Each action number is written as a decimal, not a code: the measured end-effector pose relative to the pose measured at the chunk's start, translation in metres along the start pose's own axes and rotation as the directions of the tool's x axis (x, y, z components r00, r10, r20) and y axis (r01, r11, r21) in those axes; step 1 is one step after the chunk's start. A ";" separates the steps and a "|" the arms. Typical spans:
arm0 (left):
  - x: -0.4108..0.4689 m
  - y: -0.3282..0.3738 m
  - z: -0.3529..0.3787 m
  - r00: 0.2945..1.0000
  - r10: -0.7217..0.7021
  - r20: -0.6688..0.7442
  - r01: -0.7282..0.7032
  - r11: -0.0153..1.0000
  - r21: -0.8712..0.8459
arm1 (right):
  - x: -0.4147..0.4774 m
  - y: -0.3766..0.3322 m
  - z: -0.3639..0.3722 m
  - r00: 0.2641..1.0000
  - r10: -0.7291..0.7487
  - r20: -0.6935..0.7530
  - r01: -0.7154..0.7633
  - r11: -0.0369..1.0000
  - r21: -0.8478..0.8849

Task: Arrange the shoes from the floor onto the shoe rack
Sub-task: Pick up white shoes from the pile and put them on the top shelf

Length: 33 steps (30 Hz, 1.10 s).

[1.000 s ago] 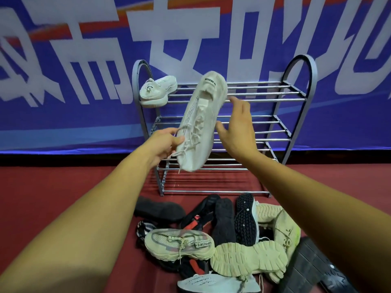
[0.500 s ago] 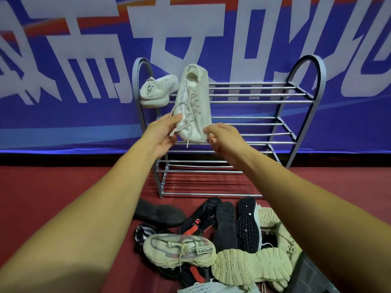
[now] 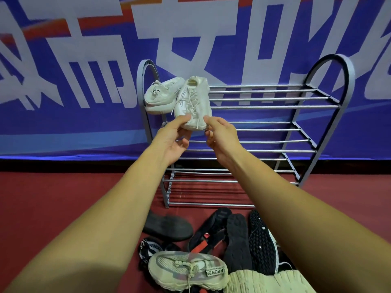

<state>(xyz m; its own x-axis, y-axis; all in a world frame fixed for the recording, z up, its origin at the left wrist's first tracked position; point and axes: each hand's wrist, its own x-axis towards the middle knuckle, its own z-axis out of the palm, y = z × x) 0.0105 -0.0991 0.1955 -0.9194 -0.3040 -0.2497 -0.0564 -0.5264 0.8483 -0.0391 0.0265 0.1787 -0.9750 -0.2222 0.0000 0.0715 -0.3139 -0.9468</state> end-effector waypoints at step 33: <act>-0.003 -0.054 0.005 0.999 -0.029 -0.019 0.033 0.955 0.296 | -0.021 0.002 -0.092 0.987 0.135 -0.083 -0.156 0.907 -0.391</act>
<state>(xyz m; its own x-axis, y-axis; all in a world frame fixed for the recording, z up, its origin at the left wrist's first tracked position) 0.0140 -0.0662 0.1530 -0.9098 -0.3037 -0.2828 -0.1993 -0.2778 0.9397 -0.0373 0.1152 0.1469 -0.9705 -0.1855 -0.1541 0.1351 0.1114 -0.9846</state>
